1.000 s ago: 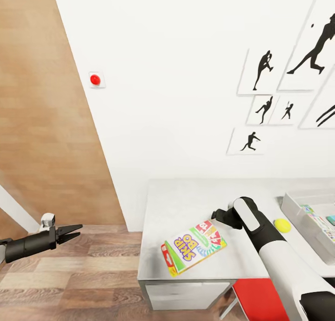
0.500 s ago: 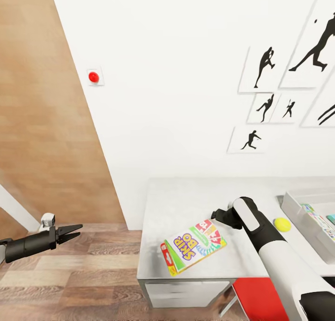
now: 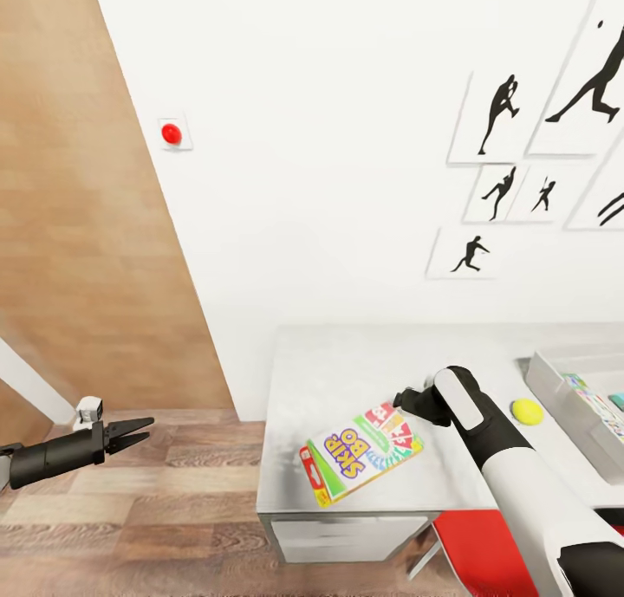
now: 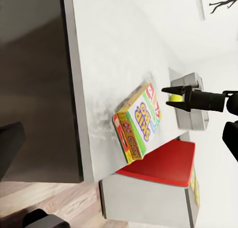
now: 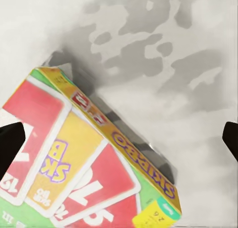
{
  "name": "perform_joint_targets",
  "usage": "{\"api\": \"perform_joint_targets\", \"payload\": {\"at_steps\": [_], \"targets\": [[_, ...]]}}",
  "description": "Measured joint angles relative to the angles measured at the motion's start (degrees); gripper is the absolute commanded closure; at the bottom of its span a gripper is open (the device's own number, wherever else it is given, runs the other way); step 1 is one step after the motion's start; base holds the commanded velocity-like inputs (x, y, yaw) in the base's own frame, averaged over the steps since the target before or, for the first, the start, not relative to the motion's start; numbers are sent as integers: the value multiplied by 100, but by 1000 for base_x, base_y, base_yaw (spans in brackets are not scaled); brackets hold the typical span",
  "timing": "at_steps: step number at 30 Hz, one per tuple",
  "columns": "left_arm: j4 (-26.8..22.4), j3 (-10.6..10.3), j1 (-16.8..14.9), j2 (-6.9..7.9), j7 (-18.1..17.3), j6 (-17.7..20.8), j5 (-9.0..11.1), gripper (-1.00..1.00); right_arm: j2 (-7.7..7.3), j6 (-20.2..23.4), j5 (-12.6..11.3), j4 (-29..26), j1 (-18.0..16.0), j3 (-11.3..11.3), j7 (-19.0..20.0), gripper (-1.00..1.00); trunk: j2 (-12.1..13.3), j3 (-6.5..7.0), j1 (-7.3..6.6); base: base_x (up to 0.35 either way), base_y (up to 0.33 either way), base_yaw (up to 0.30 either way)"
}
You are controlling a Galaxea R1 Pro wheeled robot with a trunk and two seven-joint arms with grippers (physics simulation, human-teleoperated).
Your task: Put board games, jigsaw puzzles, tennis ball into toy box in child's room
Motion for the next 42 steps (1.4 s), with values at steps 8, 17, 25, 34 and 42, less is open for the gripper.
{"api": "perform_joint_targets", "payload": {"at_steps": [8,17,25,34,42], "targets": [[0,0,-2,0,1,0,-1,-100,0,0,0,-3,0,2,0,-100,-1,-42,0,-108,102,0],[1,0,-1,0,1,0,3,-100,6,0,0,-3,0,-2,-1,-100,-1,-47,-1,-12,12,0],[0,0,1,-1,5,4,0,-100,2,0,0,-3,0,2,0,-100,-2,-47,-2,15,42,0],[1,0,-1,0,1,0,7,-100,8,0,0,-3,0,1,0,-100,-1,-51,-1,17,13,0],[1,0,0,-5,3,0,8,-100,9,0,0,-3,0,-2,-1,-100,-1,-92,-1,1,1,0]]}}
